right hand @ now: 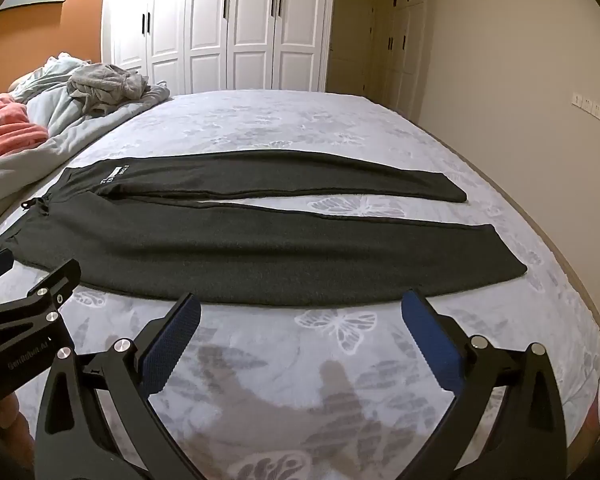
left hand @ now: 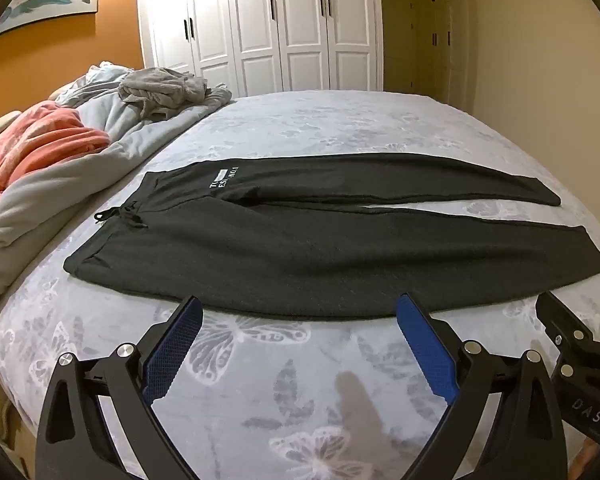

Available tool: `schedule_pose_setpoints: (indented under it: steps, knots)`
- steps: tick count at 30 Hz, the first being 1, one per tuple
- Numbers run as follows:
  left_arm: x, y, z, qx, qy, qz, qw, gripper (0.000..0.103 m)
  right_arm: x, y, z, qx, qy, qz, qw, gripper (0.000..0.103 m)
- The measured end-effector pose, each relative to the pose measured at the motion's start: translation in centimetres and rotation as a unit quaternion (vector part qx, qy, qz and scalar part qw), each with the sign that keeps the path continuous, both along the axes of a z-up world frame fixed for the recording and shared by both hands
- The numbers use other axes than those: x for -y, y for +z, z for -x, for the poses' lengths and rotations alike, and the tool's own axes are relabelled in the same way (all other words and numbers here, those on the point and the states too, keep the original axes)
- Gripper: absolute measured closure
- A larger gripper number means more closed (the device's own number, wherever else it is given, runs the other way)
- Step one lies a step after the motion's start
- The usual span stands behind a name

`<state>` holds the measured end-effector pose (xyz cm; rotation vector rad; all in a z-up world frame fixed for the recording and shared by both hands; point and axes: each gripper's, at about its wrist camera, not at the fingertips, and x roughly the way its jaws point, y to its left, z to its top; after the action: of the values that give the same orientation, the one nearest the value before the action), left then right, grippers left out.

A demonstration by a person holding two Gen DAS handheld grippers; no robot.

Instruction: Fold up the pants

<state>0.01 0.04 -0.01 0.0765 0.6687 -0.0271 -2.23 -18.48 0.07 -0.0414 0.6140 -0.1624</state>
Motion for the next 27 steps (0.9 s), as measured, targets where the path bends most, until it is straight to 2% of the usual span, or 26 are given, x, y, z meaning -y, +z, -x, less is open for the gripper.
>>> schedule_pose_setpoints:
  steps: [20, 27]
  knots:
    - [-0.5, -0.75, 0.57, -0.001, -0.003, 0.0, 1.0, 0.008, 0.12, 0.01, -0.03, 0.0, 0.0, 0.0, 1.0, 0.005]
    - [-0.17, -0.22, 0.1, -0.003, 0.001, 0.003, 1.0, 0.008, 0.2, -0.06, -0.12, -0.001, -0.001, -0.001, 1.0, 0.005]
